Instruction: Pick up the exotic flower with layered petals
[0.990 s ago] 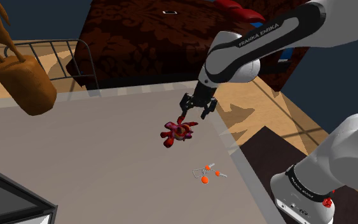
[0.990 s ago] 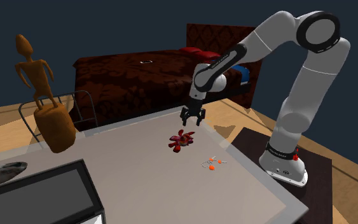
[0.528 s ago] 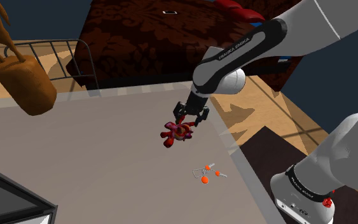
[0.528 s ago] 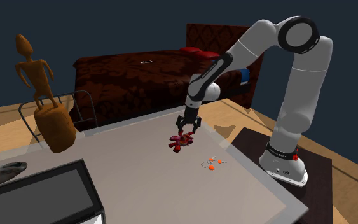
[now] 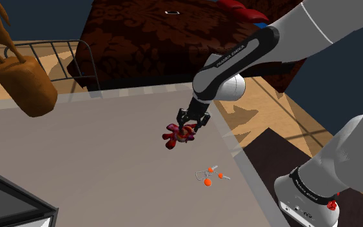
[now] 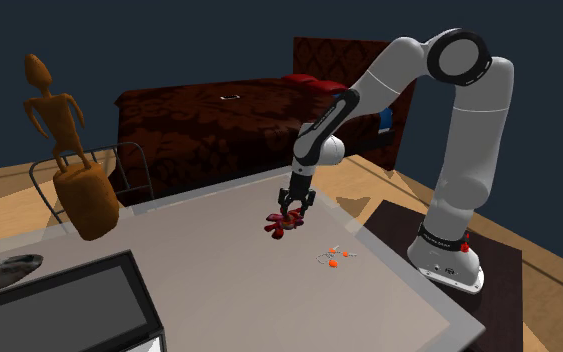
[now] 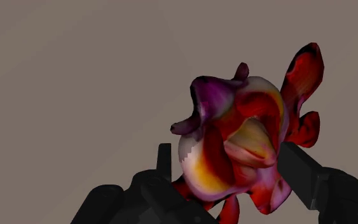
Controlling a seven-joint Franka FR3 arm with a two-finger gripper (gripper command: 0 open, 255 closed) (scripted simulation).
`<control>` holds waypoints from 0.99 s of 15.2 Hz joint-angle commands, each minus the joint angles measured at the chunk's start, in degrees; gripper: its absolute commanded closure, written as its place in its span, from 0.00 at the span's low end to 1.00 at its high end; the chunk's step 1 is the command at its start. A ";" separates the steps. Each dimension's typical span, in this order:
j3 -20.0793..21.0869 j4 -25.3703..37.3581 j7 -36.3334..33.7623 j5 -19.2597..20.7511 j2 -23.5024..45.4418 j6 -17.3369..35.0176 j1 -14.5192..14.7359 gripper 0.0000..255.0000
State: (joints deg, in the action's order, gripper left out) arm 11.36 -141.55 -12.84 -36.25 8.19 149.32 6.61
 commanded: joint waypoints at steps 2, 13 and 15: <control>0.01 -0.05 0.06 -0.04 0.09 0.04 0.00 1.00; -0.57 -0.05 -3.03 2.54 -4.48 -4.27 -0.09 1.00; -0.71 0.06 -3.97 3.31 -5.91 -5.72 -0.16 1.00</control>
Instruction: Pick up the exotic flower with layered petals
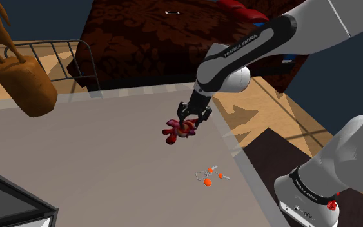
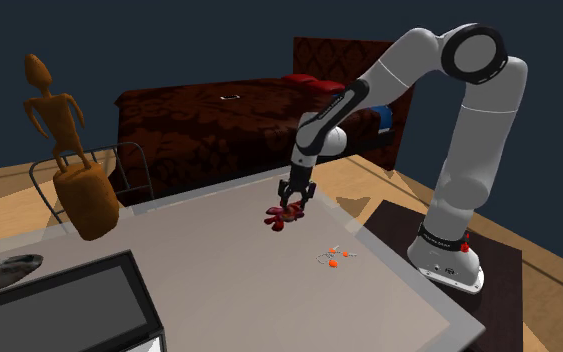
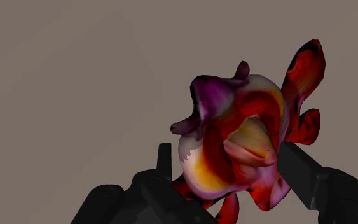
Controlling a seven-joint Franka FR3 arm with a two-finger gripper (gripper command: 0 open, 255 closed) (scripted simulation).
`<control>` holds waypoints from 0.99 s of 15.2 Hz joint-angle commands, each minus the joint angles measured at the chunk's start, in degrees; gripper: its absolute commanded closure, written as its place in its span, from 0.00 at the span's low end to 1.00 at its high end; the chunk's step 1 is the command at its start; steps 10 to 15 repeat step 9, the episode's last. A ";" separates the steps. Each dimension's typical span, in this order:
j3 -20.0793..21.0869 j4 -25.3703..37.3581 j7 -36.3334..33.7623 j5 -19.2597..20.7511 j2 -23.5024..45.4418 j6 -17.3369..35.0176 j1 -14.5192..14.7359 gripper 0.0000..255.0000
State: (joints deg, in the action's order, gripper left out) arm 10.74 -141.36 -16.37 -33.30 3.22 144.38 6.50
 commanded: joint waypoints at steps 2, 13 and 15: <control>-0.21 0.03 -1.35 1.08 -2.32 -2.24 -0.13 1.00; -0.47 0.73 -3.52 2.79 -5.67 -6.08 -0.41 1.00; -0.47 0.73 -3.52 2.79 -5.67 -6.08 -0.41 1.00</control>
